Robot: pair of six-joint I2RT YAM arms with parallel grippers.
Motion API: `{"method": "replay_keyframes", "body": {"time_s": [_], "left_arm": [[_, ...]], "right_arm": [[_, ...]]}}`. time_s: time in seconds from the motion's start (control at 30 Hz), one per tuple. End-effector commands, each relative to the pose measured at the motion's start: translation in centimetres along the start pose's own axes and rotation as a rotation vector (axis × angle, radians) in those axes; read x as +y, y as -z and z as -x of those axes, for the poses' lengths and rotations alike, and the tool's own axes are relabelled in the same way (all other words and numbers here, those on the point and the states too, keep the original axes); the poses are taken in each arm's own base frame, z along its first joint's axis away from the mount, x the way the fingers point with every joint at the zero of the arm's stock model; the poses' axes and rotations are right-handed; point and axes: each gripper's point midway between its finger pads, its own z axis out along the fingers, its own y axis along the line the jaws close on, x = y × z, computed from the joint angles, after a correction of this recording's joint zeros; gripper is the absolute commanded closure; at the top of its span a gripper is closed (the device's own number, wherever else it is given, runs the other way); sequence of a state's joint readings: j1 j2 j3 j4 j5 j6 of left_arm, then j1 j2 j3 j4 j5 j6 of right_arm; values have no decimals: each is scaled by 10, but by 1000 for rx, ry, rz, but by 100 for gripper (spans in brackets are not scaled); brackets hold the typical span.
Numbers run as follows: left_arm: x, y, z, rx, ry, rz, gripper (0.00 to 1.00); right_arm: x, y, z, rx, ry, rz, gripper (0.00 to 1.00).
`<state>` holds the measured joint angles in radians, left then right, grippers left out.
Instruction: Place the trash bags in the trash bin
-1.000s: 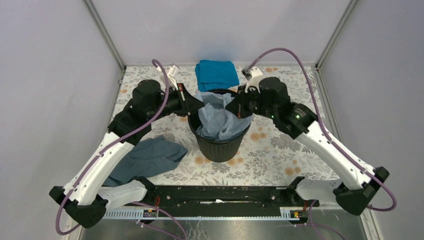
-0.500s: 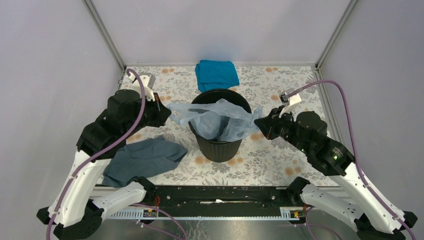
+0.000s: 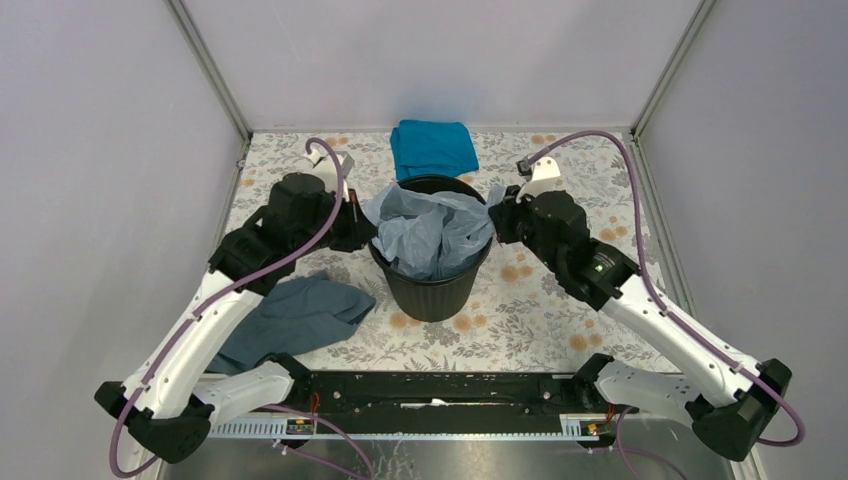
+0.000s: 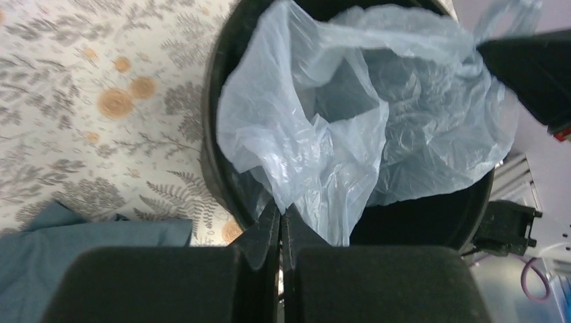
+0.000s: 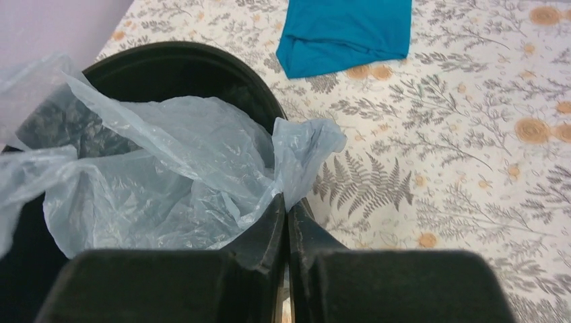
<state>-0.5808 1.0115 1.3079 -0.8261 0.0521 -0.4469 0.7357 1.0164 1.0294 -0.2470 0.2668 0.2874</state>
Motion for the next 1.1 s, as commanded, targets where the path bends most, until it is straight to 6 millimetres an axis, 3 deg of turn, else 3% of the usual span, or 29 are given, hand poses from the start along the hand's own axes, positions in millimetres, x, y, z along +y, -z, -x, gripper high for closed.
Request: {"method": "replay_keyframes", "body": {"time_s": [0.0,0.17,0.27,0.4,0.5,0.67,0.73,0.83,1.07], "left_arm": [[-13,-12,3,-23,36,-78,100],[-7,3,33,-116,-11,-9,100],[-13,19,51,-150,-52,-11,100],[-7,38,65,-180,-103,44,100],[-6,49,69,-199,-141,50,100],[-32,63,72,-202,-205,-88,100],[-38,70,75,-227,-243,-126,100],[-42,77,76,-252,-289,-155,100],[-37,81,79,-280,-318,-129,100]], "right_arm": [[11,-23,11,-63,-10,51,94],[-8,-50,37,-89,55,9,95],[-17,-50,51,-51,139,-40,91],[-23,-23,64,27,145,-89,82],[-17,4,57,82,77,-56,60],[28,41,40,250,-84,161,35],[40,51,38,292,-166,204,18],[36,57,42,279,-254,152,1],[4,45,73,94,-397,-61,3]]}}
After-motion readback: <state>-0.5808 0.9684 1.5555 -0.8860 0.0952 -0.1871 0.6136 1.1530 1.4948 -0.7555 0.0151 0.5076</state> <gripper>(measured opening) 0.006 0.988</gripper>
